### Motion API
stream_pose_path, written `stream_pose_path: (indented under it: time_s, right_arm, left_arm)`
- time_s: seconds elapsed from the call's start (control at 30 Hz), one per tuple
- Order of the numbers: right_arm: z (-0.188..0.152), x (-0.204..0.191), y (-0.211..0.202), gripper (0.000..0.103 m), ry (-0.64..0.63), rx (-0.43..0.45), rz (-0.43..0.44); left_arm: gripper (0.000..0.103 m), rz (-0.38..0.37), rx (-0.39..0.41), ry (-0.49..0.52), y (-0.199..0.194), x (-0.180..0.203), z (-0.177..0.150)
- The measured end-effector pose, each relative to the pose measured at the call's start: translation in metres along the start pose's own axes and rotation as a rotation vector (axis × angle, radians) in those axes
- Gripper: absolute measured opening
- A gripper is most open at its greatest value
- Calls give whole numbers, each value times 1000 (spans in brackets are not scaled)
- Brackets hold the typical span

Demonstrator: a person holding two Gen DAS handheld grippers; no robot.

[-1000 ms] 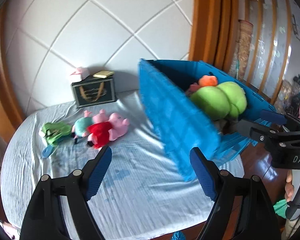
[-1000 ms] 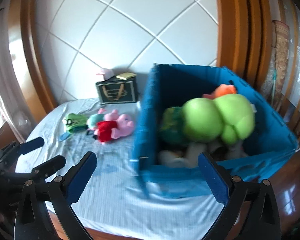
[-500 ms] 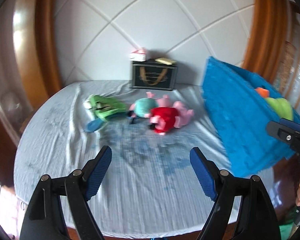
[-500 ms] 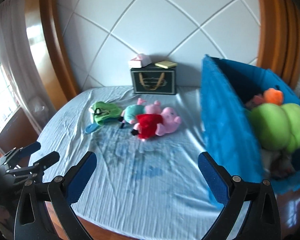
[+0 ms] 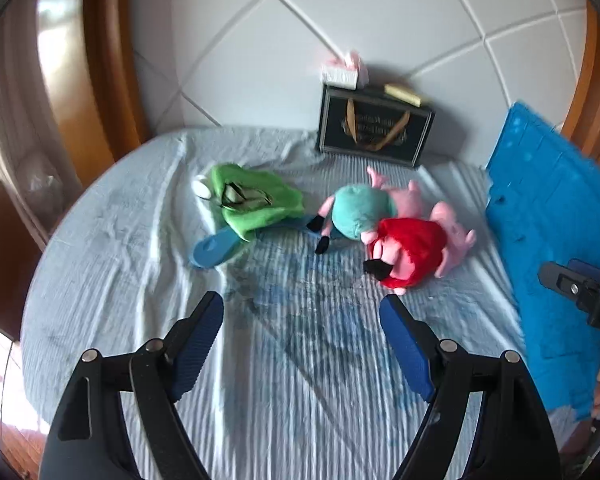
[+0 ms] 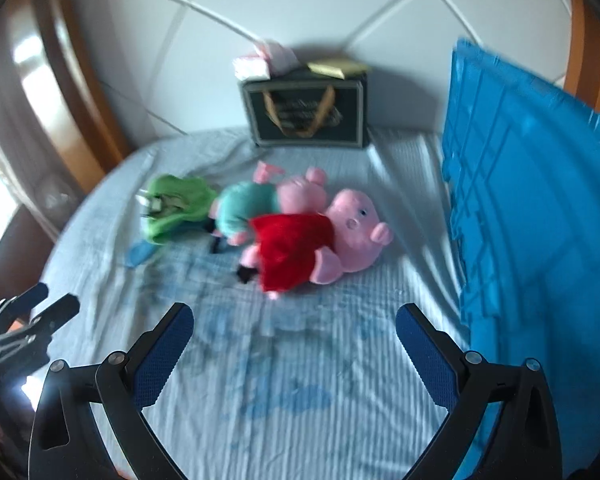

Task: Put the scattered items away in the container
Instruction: 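Grasp the red-dressed Peppa pig plush with the left tool while the right tool grips it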

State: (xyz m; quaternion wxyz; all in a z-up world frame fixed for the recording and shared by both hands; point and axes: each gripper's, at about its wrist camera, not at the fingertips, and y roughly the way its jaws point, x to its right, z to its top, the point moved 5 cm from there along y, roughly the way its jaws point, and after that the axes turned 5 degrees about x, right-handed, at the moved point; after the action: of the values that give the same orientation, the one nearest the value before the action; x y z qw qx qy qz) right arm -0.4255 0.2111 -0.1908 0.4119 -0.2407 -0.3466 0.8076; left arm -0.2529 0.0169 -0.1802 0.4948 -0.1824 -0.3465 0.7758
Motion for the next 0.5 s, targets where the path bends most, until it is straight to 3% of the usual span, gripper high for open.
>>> stream_pose_path:
  time_s: [0.17,0.3,0.43,0.5]
  right_arm:
    - [-4,23,56,102,15,-79,-54]
    - [-8,42,71,102,59,-93,-81]
    - [-7,55,78,103,66,-89,-105]
    - [-6,59,82,103,70,-85,-98]
  left_arm:
    - [80,-78,-100,39,76,42,-5]
    - [80,-172,-164,87,118,89,-13]
    - [80,-213,-181,115,146,122,-17]
    - [70,-214,-185,130,157,134,-20]
